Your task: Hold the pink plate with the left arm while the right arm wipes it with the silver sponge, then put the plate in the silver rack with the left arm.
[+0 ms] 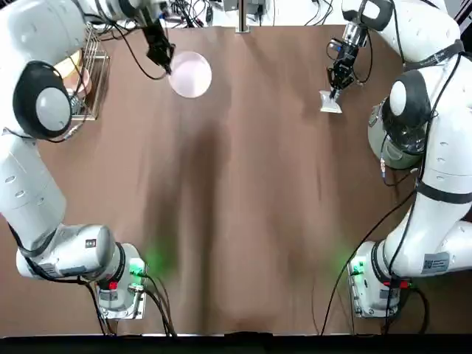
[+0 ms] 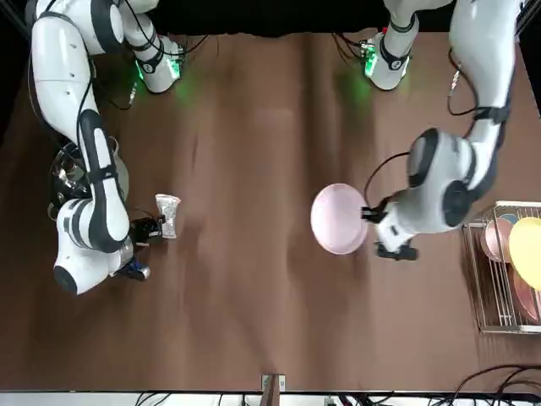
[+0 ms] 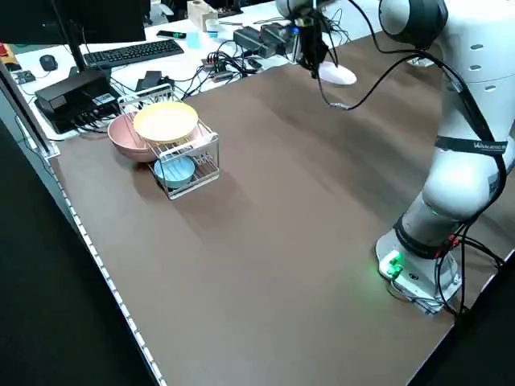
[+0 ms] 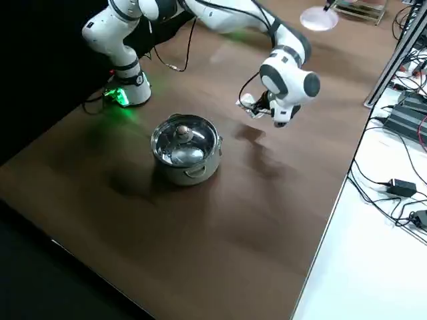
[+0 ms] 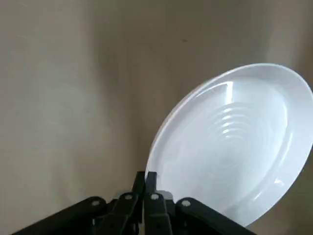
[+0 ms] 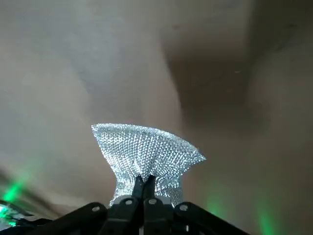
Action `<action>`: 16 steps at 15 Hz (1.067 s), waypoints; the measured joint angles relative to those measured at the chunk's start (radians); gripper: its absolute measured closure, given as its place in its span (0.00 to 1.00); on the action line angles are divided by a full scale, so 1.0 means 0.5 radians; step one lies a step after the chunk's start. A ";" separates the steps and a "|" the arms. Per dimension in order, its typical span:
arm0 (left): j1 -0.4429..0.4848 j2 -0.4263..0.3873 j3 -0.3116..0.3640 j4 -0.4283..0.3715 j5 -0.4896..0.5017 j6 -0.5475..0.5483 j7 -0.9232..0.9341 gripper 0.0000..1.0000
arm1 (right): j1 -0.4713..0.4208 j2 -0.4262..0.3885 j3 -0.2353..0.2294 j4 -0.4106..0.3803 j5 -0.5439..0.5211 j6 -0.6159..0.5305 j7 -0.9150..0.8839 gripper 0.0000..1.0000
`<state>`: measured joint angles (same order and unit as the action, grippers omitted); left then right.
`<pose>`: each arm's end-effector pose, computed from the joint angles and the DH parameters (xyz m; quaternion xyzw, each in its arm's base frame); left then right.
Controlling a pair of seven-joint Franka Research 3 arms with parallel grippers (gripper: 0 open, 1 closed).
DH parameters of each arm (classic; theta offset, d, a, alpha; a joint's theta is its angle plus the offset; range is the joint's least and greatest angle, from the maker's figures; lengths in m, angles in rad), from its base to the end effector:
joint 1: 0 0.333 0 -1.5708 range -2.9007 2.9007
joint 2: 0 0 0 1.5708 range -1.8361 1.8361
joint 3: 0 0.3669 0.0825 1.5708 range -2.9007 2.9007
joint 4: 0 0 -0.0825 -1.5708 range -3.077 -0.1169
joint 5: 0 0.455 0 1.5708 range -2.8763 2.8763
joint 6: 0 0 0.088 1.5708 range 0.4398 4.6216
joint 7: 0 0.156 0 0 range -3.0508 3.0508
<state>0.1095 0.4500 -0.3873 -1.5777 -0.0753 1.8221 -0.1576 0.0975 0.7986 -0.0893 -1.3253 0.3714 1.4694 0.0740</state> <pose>0.7098 -0.1822 0.3533 0.9884 -0.0367 -0.1102 0.0975 0.7297 0.0763 0.1912 -0.9351 0.0694 0.3212 0.1328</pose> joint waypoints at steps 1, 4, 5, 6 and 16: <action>0.061 -0.012 0.002 0.058 0.022 -0.081 0.065 0.97 | -0.021 0.003 -0.001 -0.011 -0.027 0.002 -0.023 0.99; 0.235 -0.016 0.004 0.219 0.178 -0.255 0.247 0.97 | -0.096 0.019 0.000 -0.035 -0.068 0.003 -0.133 0.99; 0.272 -0.016 0.005 0.249 0.231 -0.275 0.287 0.97 | -0.118 0.026 -0.001 -0.047 -0.092 0.007 -0.171 0.99; 0.323 -0.016 0.006 0.283 0.293 -0.285 0.328 0.97 | -0.149 0.039 0.000 -0.060 -0.132 0.013 -0.221 0.99; 0.927 0.040 0.065 0.537 0.363 -0.184 1.267 0.97 | -0.213 0.084 0.007 -0.041 -0.207 0.020 -0.419 0.43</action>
<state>0.5729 0.4702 -0.3547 -1.3092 0.1063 1.7300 0.4762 -0.0092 0.8408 -0.0859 -1.3456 0.2677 1.4793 -0.1353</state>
